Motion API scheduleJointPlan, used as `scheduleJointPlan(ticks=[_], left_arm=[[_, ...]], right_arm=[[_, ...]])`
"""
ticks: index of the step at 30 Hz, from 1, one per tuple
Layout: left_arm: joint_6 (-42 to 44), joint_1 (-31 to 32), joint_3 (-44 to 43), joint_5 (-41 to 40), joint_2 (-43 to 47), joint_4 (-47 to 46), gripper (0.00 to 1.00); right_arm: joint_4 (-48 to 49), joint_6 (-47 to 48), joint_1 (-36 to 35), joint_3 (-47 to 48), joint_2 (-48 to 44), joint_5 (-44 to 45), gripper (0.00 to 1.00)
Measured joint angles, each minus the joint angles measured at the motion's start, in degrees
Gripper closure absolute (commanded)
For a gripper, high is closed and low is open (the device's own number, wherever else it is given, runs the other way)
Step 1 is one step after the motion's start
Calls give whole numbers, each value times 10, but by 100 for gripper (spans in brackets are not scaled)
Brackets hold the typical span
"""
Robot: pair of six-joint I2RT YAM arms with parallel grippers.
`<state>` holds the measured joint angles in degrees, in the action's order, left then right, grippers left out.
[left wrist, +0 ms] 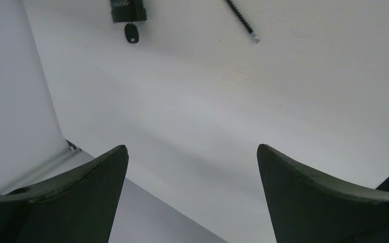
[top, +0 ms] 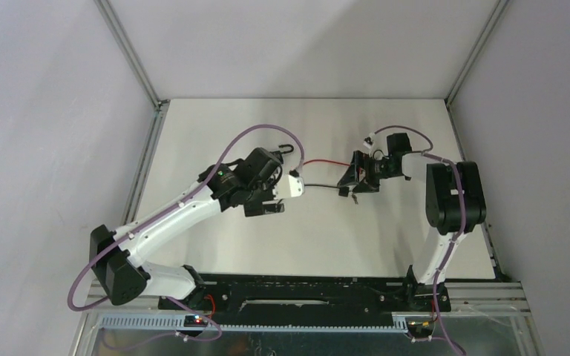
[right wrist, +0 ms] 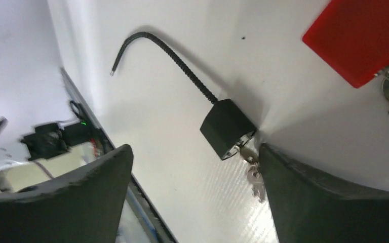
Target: Unlock with the key
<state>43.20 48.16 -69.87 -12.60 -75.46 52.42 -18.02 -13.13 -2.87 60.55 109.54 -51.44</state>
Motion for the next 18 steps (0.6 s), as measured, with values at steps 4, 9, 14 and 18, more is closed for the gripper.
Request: scheduleJointPlan(ticks=[4,9,14,18], left_arm=[[-56,-41,0,-4,-2,-16,0],[-137,-161,0,17,6,-46,0],[-219,-284,14,50,85,-118,0],[-281,-342,90,69,234,-208,0]], right_arm=[[-24,37,-4,1,-40,45,1],[-92,103,12,0,-132,107,1],[-127,172,51,0,-301,152,1],[-135,210,73,0,-449,198,1]])
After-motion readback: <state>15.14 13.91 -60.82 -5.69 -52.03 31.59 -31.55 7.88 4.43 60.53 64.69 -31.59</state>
